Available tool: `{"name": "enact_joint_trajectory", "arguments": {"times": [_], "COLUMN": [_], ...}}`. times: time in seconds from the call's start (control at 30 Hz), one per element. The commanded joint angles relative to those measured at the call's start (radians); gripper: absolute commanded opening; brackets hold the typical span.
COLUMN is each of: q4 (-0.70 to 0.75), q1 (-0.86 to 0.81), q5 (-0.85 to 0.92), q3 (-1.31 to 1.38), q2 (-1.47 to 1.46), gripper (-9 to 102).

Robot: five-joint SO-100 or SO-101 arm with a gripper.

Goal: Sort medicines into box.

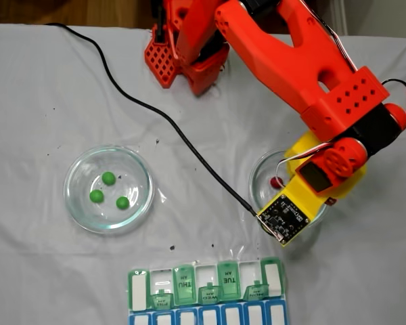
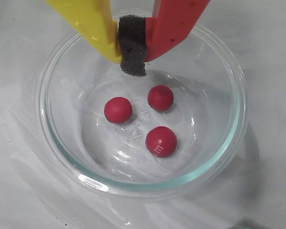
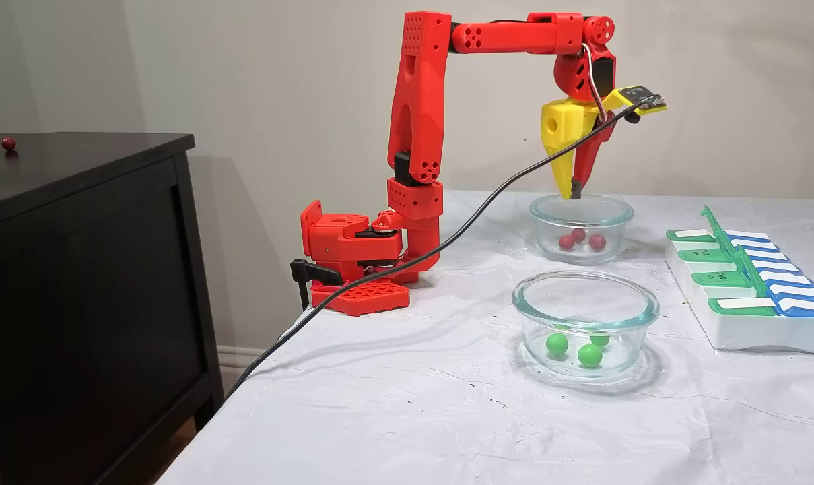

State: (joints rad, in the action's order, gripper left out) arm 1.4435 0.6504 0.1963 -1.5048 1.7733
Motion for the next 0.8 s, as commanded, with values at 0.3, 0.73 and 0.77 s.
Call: {"name": "enact_joint_trajectory", "arguments": {"times": [0.3,0.73,0.77], "q4": [-0.055,-0.063,-0.067], "q1": [0.031,0.025,0.023], "q5": [-0.026,-0.104,-0.114], "q3": [-0.091,-0.103,-0.104], "q2": [0.095,0.074,0.074], "gripper": [13,22,23]}}
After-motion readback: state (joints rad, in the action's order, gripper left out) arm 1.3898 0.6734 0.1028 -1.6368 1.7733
